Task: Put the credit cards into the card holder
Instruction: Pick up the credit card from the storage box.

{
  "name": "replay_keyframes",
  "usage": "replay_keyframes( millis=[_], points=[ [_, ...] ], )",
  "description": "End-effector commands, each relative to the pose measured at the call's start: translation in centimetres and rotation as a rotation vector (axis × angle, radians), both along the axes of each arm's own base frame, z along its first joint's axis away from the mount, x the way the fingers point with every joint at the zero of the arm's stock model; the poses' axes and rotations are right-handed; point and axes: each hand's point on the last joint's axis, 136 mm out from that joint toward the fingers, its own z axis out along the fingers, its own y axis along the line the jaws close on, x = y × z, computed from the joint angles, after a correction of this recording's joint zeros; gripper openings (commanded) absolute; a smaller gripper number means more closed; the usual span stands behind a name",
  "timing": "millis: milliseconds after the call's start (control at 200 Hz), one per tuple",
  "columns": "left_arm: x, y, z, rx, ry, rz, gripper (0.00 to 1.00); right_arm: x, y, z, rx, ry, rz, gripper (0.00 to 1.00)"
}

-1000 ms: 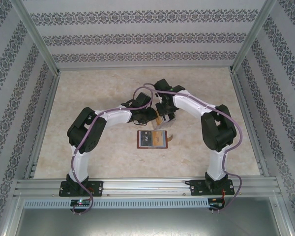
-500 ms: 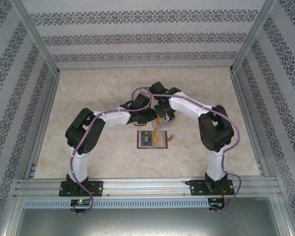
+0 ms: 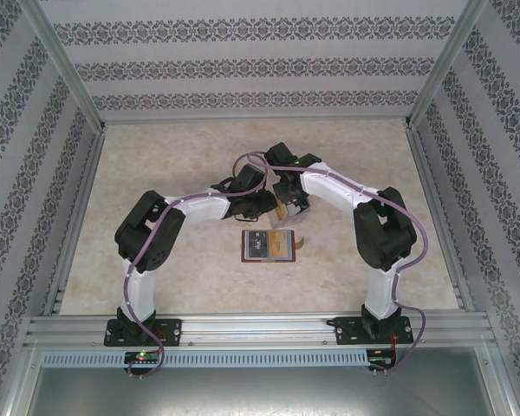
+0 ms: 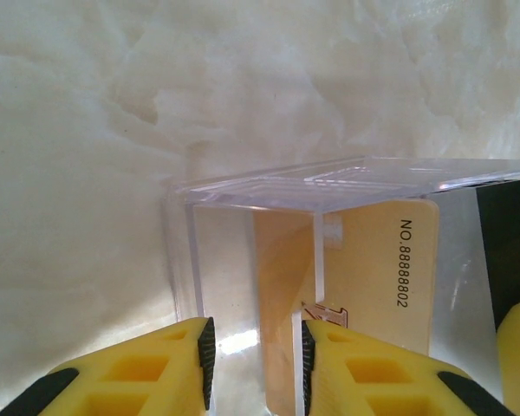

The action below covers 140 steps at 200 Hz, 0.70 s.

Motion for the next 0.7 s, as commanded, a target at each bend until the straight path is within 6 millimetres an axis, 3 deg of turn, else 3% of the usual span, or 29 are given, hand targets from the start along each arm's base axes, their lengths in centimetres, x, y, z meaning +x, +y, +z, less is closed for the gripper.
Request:
replay_keyframes(
  millis=[0, 170, 240, 480, 694],
  points=[
    [-0.3, 1.4, -0.1, 0.030, 0.017, 0.034, 0.33, -0.3, -1.5, 0.7, -0.046, -0.010, -0.026, 0.23],
    [-0.3, 1.5, 0.1, 0.038, 0.014, 0.037, 0.33, -0.1, -2.1, 1.7, -0.051, -0.037, -0.041, 0.19],
    [-0.3, 1.5, 0.1, 0.041, 0.014, 0.035, 0.33, -0.1, -2.0, 2.2, -0.031, -0.045, -0.042, 0.08],
    [-0.4, 1.3, 0.5, 0.030, 0.014, 0.026, 0.33, -1.0, -1.3, 4.0, 0.116, -0.039, -0.085, 0.07],
    [0.1, 0.8, 2.7, -0.002, -0.032, 0.009, 0.38, -2.2, -0.7, 6.1, 0.361, -0.040, -0.184, 0.04]
  ],
)
